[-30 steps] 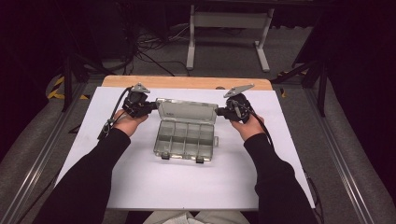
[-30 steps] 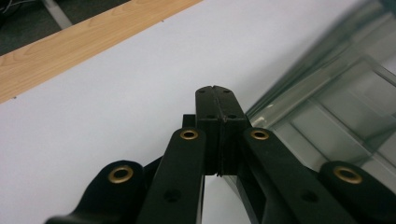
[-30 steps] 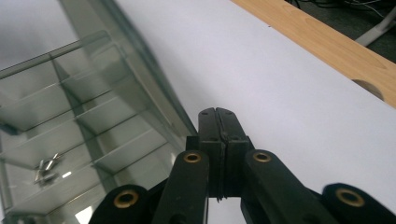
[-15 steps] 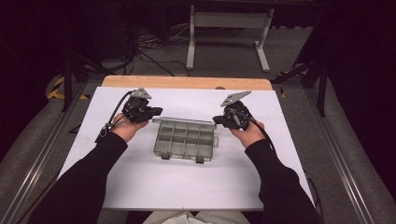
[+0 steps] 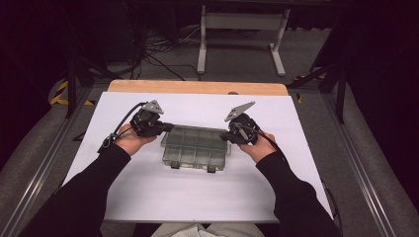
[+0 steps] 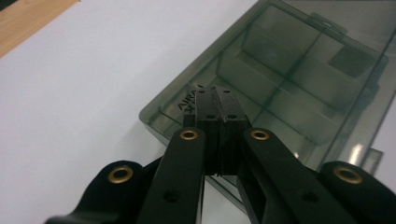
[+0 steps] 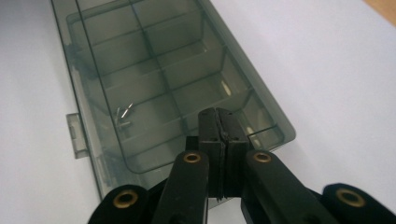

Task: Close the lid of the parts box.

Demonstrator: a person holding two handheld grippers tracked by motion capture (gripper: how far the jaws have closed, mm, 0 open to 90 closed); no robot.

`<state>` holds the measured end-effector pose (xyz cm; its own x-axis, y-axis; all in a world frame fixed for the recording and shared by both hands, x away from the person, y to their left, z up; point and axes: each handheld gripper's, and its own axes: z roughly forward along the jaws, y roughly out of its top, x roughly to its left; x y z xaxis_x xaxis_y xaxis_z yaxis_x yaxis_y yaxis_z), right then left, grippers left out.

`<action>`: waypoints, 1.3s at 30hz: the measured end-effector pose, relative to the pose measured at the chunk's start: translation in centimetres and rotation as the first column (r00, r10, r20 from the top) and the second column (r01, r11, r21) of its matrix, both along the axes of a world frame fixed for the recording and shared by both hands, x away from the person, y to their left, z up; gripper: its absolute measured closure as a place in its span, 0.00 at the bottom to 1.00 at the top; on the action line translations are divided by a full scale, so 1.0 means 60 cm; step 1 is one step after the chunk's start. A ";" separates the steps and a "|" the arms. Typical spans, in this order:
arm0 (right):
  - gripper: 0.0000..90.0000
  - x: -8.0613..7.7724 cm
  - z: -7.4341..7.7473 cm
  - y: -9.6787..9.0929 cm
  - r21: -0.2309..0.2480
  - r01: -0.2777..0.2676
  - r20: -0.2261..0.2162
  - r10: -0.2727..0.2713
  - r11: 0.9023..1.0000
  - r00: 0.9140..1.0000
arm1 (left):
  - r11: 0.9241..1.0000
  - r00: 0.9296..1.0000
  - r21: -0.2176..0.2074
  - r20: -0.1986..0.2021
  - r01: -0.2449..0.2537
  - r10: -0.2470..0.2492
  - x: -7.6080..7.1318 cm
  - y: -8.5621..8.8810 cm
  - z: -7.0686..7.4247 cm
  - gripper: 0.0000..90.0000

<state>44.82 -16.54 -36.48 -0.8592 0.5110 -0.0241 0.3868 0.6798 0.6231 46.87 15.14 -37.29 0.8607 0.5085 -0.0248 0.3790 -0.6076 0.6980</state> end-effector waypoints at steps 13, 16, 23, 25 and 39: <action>1.00 -0.023 -0.006 0.025 -0.051 -0.050 -0.072 0.046 0.997 0.996 | 0.994 0.995 0.052 -0.047 0.094 -0.092 -0.021 -0.009 -0.006 0.99; 1.00 -0.027 -0.007 0.028 -0.063 -0.055 -0.076 0.050 0.997 0.996 | 0.994 0.993 0.049 -0.061 0.100 -0.097 -0.023 -0.008 -0.008 0.99; 1.00 -0.038 -0.012 0.037 -0.089 -0.079 -0.116 0.069 0.993 0.991 | 0.988 0.987 0.072 -0.096 0.134 -0.127 -0.025 -0.004 -0.013 0.99; 1.00 -0.039 -0.013 0.038 -0.092 -0.083 -0.124 0.071 0.992 0.990 | 0.987 0.985 0.077 -0.107 0.140 -0.132 -0.026 -0.005 -0.017 0.99; 1.00 -0.043 -0.026 0.043 -0.117 -0.091 -0.158 0.072 0.989 0.985 | 0.975 0.974 0.117 -0.152 0.187 -0.169 -0.032 -0.012 -0.033 0.99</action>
<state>42.24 -13.98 -38.04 -0.8963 0.4403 0.0525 0.4111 0.7808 0.4705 44.93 14.43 -39.24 0.9302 0.3543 -0.0954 0.3450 -0.7560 0.5563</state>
